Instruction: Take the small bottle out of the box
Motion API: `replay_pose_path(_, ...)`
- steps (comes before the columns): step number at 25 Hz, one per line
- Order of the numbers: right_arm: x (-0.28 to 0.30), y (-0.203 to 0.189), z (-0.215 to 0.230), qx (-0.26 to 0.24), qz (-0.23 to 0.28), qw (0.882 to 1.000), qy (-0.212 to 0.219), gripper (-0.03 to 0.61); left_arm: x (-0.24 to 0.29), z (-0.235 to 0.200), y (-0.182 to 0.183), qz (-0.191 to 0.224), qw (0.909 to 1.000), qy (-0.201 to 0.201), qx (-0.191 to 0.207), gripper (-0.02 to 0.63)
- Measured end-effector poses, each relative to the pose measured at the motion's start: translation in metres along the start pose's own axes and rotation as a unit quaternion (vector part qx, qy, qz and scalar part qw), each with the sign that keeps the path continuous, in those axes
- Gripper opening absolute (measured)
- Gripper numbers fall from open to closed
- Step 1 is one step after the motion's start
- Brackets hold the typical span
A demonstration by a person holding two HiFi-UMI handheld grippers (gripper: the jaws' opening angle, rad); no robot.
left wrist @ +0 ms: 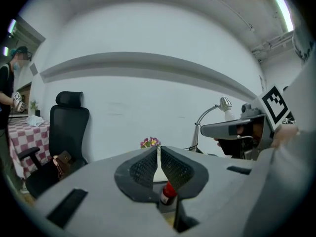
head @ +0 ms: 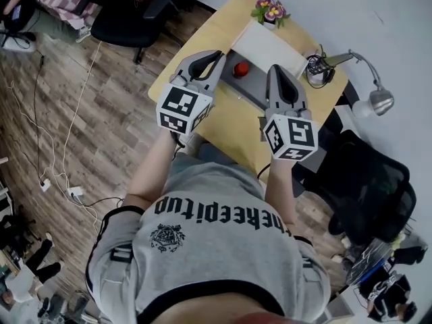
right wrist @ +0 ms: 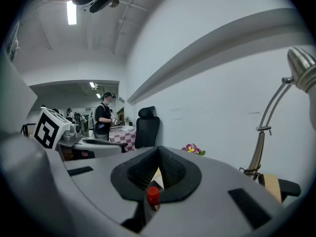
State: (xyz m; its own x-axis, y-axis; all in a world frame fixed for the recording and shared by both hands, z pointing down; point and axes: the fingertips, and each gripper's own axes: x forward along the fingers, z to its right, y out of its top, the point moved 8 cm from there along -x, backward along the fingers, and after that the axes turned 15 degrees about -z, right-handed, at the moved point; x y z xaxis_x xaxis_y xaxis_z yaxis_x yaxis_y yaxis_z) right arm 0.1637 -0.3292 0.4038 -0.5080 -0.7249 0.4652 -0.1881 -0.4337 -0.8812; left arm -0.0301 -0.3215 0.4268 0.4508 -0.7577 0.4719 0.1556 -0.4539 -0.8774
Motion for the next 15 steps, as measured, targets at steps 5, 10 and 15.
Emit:
replay_pose_path(5,0.007,-0.008,0.002,0.002,-0.012,1.000,0.005,0.002,0.020,0.005,-0.015,-0.036,0.9992,-0.015,-0.001,0.022)
replay_pose_path(10,0.009,-0.012,0.007,0.006,-0.015,1.000,0.003,0.002,0.044,0.014,-0.028,-0.078,0.9962,-0.034,0.015,0.084)
replay_pose_path(15,0.009,-0.013,0.014,0.015,-0.011,1.000,0.000,0.002,0.072,0.023,-0.044,-0.139,0.9872,-0.067,0.041,0.177)
